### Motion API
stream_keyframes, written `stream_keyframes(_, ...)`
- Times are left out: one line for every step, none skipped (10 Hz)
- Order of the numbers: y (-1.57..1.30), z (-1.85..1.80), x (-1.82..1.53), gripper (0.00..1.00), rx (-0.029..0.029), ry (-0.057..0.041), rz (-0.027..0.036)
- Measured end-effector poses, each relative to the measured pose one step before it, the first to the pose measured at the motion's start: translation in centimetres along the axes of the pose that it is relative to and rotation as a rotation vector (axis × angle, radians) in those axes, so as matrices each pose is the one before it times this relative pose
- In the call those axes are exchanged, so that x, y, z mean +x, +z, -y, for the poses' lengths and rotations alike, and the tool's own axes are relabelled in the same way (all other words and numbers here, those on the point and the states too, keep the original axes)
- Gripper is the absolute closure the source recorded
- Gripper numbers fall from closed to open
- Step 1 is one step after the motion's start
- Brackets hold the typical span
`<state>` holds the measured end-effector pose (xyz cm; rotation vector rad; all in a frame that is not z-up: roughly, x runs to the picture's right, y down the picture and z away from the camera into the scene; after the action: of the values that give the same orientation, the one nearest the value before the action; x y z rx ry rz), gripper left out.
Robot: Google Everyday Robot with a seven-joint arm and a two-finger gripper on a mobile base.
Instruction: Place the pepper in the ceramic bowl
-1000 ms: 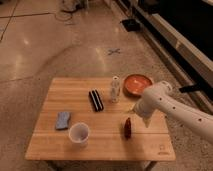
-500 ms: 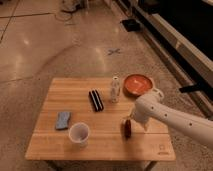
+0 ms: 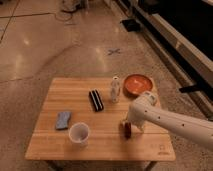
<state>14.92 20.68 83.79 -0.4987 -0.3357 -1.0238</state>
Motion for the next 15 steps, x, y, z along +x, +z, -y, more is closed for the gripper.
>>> stream_keyframes(0.139,0.016,-0.146,0.53,-0.01556,-0.00344,0.00197)
stream_keyframes(0.125,0.001,-0.13,0.65,-0.02318,-0.00105,0.00395)
stream_keyframes(-0.041,0.117,0.03,0.75,-0.01629,0.00308,0.00129)
stream_keyframes(-0.09,0.071,0.216,0.84,-0.01575,0.01117,-0.0017)
stream_keyframes(-0.309,0.259,0.822,0.96,-0.02623,0.03443,-0.01164)
stream_keyframes(-0.676,0.345,1.207,1.0,-0.01662,0.05192,-0.01147)
stream_keyframes(-0.697,0.555,0.902,1.0,-0.00409,0.04546,0.00067)
stream_keyframes(-1.102,0.931,1.495,1.0,0.00226,0.0626,0.00113)
stream_keyframes(-1.236,1.12,1.987,1.0,0.00654,0.07079,0.00128)
stream_keyframes(-0.948,1.041,2.064,1.0,0.00528,0.06303,-0.00102)
stream_keyframes(-0.926,1.192,2.76,1.0,0.00661,0.06872,-0.01137)
stream_keyframes(-0.41,0.898,1.738,1.0,0.00247,0.03886,-0.00954)
stream_keyframes(-0.313,1.14,1.95,1.0,0.00091,0.03991,-0.01548)
stream_keyframes(-0.166,1.235,1.776,1.0,0.00295,0.03634,-0.0162)
stream_keyframes(-0.065,1.423,1.942,1.0,0.00004,0.0427,-0.01681)
